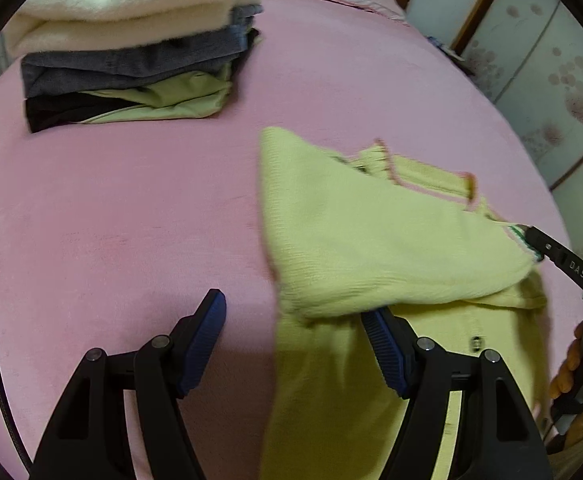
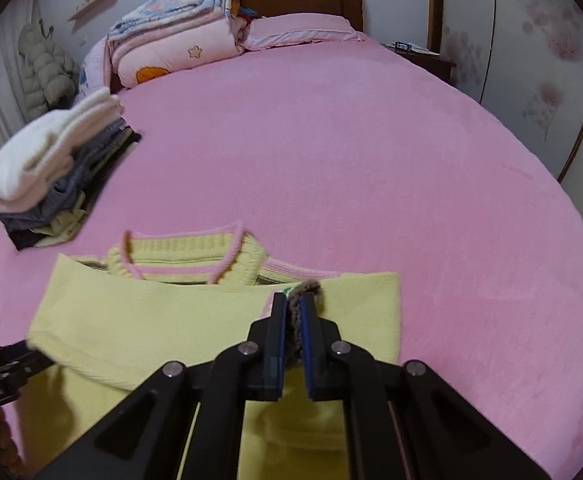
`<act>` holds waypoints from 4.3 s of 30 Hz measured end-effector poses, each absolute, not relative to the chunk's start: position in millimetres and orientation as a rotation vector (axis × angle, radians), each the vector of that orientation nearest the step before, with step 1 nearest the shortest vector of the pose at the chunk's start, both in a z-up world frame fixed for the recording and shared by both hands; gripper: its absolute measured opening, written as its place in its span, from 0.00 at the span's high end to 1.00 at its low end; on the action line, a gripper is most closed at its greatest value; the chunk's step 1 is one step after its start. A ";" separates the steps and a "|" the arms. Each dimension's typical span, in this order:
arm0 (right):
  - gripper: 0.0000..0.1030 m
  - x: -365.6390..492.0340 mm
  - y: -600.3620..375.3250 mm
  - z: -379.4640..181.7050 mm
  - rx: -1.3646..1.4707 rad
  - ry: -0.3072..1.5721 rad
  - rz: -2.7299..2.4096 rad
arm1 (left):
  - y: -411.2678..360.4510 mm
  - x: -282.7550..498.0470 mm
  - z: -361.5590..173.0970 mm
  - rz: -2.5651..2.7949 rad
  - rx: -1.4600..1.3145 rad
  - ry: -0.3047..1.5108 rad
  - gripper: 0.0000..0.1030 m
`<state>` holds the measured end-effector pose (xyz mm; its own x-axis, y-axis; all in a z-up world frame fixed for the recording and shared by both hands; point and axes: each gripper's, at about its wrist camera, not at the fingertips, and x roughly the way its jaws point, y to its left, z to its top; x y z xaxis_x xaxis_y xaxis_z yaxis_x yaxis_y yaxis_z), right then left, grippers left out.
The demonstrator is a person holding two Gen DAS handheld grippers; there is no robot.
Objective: Fold large clothes
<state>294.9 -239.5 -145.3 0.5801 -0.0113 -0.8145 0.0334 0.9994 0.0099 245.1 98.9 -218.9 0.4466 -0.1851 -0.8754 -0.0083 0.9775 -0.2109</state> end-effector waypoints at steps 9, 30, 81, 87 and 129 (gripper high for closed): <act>0.95 293.9 -252.5 -167.1 -0.018 1.045 -0.160 | 103.4 244.3 -218.9 -0.066 -0.159 1.125 0.33; 0.94 271.7 -175.2 -120.7 0.055 0.980 0.168 | 40.8 247.0 -144.2 -0.270 -0.097 0.974 0.45; 0.54 96.8 -227.4 33.7 0.167 0.721 0.102 | 84.2 84.4 12.9 -0.155 -0.194 0.757 0.10; 0.54 67.7 -226.1 41.6 0.152 0.702 0.116 | 81.8 54.4 21.8 -0.129 -0.138 0.761 0.10; 0.49 13.4 -273.9 -160.5 0.257 1.102 0.098 | 112.2 25.9 -226.1 -0.308 -0.273 1.151 0.26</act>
<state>13.4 -273.9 -160.5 0.4510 0.2054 -0.8686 0.0491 0.9660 0.2539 25.9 112.2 -226.1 0.3739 -0.3752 -0.8482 0.0978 0.9254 -0.3663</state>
